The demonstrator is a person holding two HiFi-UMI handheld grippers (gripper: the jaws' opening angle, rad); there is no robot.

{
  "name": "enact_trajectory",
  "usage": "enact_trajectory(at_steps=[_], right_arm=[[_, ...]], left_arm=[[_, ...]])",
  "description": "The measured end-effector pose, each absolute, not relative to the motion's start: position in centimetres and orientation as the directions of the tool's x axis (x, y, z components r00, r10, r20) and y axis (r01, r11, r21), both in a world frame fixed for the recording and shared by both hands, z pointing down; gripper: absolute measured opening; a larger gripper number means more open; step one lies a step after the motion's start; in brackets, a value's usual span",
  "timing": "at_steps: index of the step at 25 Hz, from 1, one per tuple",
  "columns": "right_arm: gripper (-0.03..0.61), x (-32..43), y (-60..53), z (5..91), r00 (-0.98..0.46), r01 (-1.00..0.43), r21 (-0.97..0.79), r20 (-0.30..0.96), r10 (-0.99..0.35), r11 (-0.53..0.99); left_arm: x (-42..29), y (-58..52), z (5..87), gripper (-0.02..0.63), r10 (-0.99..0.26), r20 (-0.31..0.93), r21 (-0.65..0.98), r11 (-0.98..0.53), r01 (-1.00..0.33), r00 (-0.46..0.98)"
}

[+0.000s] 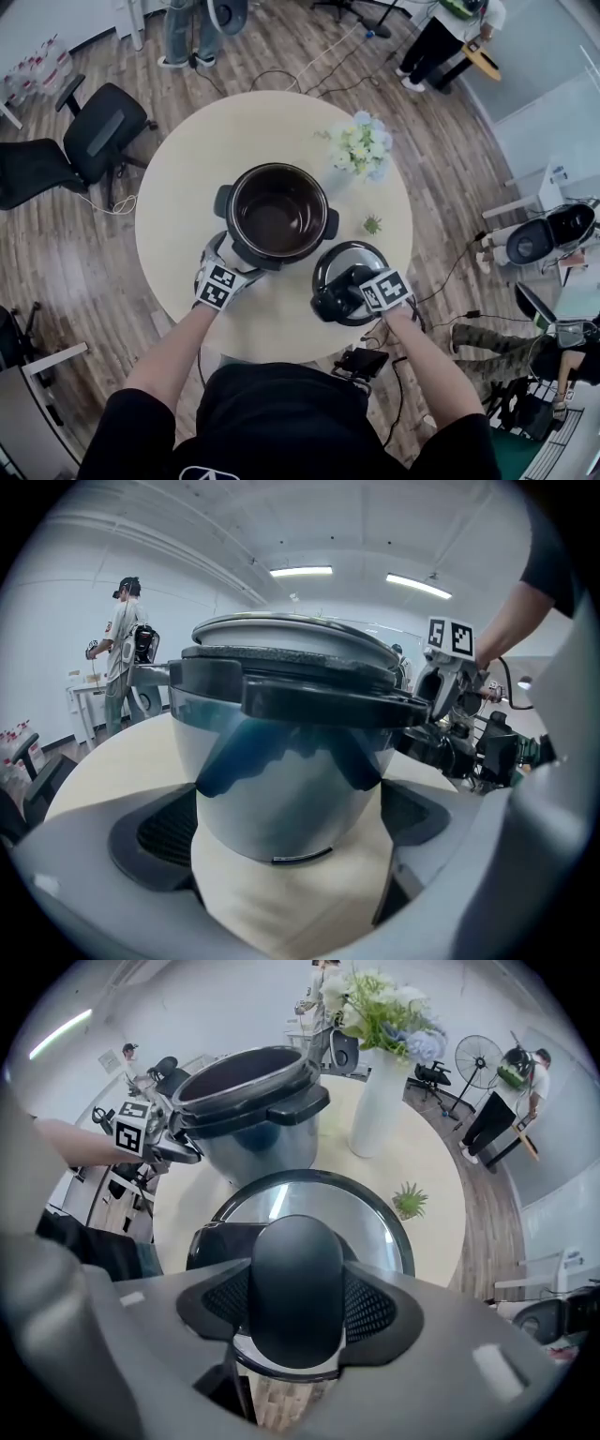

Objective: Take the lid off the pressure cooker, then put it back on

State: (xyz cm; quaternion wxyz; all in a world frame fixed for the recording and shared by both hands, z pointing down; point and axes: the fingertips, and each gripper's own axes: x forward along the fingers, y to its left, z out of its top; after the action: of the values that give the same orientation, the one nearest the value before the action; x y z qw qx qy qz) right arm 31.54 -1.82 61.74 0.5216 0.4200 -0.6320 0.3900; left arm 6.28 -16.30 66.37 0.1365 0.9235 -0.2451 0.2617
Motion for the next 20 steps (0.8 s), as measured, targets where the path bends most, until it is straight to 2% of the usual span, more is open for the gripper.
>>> enact_trajectory(at_steps=[10, 20], right_arm=[[0.285, 33.1, -1.6, 53.0, -0.105, -0.930, -0.061, 0.989, -0.102, 0.363], [0.285, 30.1, -4.5, 46.2, -0.149, -0.901, -0.086, 0.982, -0.117, 0.426]], left_arm=[[6.3, -16.2, 66.2, 0.589, -0.381, 0.545, 0.124, -0.844, -0.521, 0.747], [6.3, -16.3, 66.3, 0.589, -0.382, 0.545, 0.122, -0.845, -0.521, 0.746]])
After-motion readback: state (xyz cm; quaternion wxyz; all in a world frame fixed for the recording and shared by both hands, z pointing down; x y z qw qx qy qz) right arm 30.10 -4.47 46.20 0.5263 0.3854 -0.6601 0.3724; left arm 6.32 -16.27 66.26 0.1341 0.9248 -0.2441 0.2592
